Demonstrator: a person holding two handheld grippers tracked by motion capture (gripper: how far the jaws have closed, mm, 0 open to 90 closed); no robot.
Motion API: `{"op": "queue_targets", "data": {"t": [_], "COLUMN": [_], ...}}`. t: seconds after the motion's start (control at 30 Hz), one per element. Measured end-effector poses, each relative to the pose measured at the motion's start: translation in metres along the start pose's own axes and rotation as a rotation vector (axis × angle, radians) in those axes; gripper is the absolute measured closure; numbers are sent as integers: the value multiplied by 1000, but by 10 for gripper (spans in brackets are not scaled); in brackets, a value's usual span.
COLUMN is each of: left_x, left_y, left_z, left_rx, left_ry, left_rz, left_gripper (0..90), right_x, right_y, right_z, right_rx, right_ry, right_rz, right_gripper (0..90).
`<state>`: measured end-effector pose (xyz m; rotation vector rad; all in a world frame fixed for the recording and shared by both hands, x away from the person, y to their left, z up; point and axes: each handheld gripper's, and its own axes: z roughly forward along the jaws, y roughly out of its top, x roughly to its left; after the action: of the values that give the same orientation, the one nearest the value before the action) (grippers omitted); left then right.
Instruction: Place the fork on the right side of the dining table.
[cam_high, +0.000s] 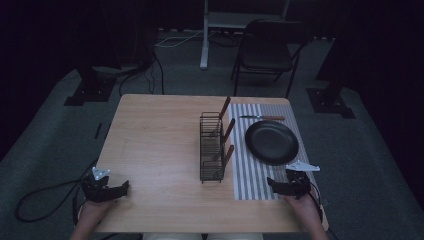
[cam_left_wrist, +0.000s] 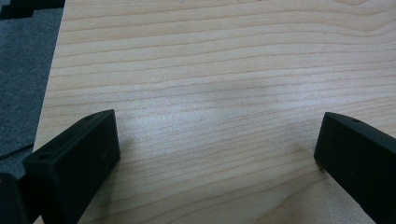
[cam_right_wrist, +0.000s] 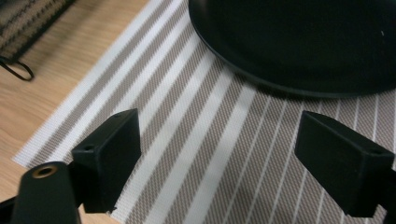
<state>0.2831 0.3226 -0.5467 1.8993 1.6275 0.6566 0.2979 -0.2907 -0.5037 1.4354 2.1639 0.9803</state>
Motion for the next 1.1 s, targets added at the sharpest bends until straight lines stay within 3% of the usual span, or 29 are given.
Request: {"op": "queue_targets", "data": {"t": [1.1], "left_x": [0], "left_y": [0], "left_z": [0], "left_rx": [1], "left_ry": [0], "left_rz": [1], "left_gripper": [0], "right_x": [9], "right_y": [90], "right_z": [16], "right_rx": [-75], "right_ry": [67], "right_rz": [-71], "right_gripper": [152]}}
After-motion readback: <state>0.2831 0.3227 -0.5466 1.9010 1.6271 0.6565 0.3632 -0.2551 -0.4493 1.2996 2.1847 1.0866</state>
